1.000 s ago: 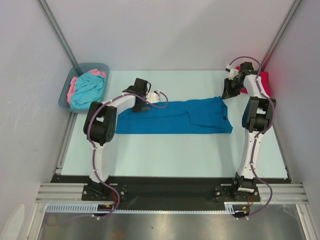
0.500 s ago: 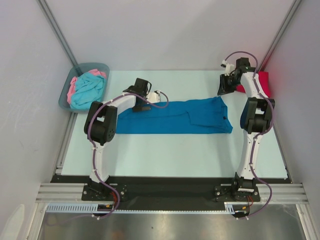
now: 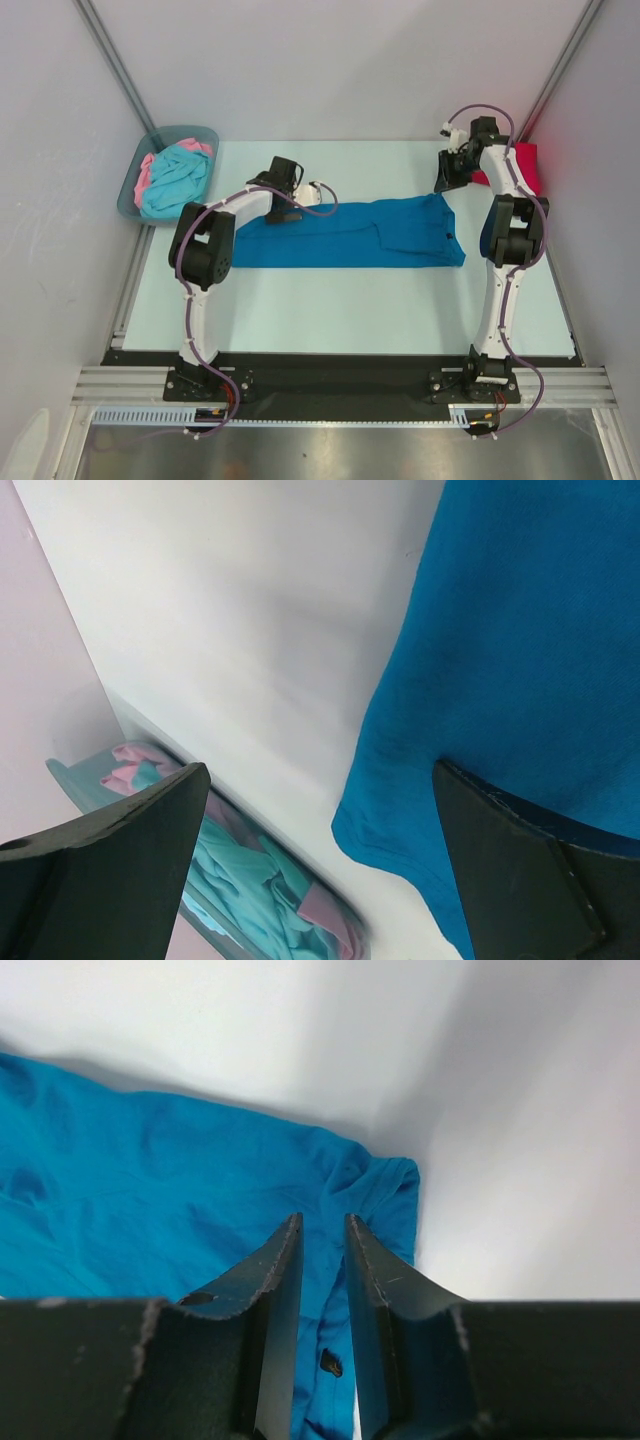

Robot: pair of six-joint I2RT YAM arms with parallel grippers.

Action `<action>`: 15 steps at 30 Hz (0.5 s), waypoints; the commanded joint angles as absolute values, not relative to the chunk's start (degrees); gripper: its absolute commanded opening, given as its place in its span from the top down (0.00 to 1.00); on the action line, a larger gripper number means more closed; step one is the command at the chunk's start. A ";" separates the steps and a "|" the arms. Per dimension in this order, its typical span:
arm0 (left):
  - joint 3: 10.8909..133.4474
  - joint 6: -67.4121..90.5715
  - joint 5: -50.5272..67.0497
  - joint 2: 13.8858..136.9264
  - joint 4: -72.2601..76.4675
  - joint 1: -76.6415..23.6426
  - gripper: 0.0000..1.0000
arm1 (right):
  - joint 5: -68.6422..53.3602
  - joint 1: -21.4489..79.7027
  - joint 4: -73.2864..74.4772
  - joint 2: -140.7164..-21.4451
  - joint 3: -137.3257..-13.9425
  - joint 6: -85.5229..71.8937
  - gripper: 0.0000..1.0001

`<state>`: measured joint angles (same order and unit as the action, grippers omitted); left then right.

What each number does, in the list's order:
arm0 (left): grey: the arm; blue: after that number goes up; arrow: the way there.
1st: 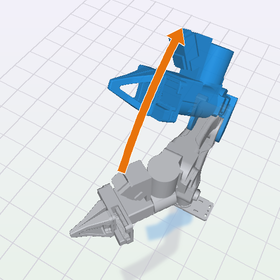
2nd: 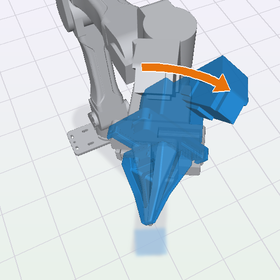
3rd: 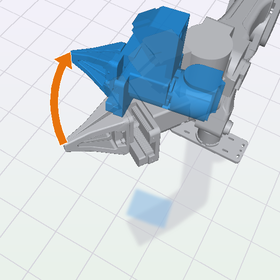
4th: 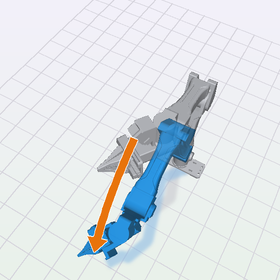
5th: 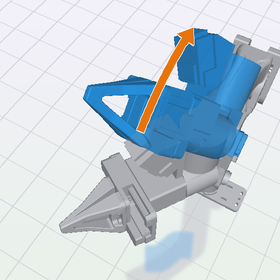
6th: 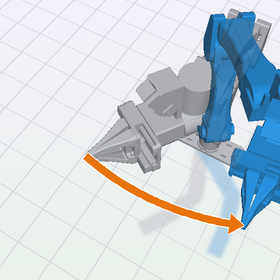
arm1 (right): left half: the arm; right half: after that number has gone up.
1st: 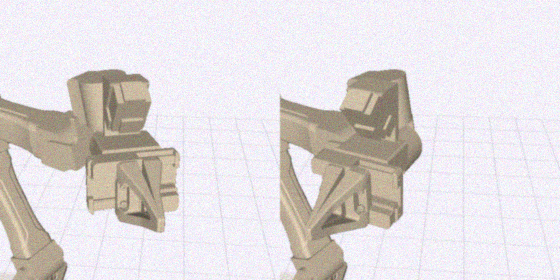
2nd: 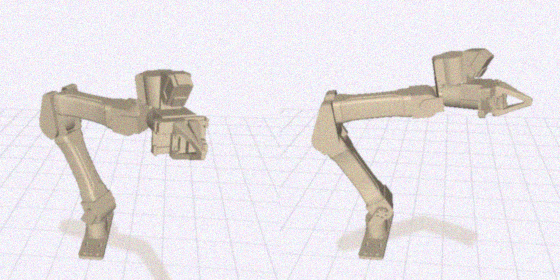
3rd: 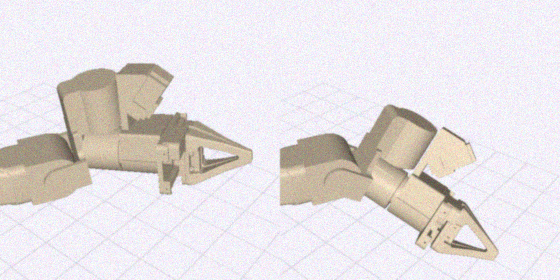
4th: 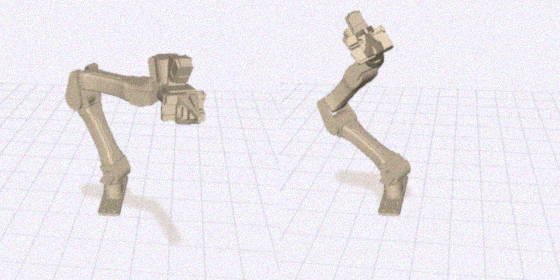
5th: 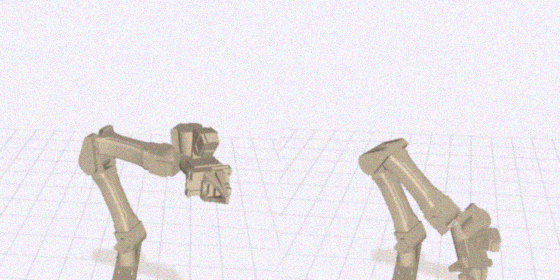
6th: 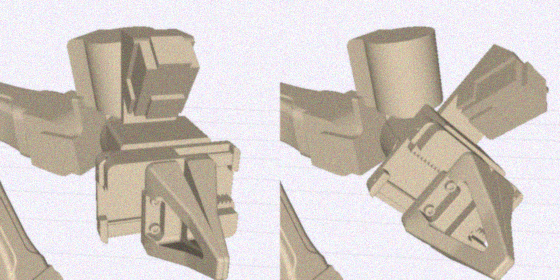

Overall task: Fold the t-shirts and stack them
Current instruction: Fold the tshirt

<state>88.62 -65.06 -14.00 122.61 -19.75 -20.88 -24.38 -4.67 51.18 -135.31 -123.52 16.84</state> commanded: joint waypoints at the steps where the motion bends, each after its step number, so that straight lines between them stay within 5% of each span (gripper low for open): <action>1: 90.79 -63.72 -14.24 122.78 -18.72 -21.53 0.00 | -23.82 -4.66 50.98 -134.65 -122.70 17.84 0.71; 15: 90.79 -61.88 -12.30 124.01 -20.04 -21.62 0.00 | -23.29 -4.92 50.36 -134.03 -119.53 18.46 0.71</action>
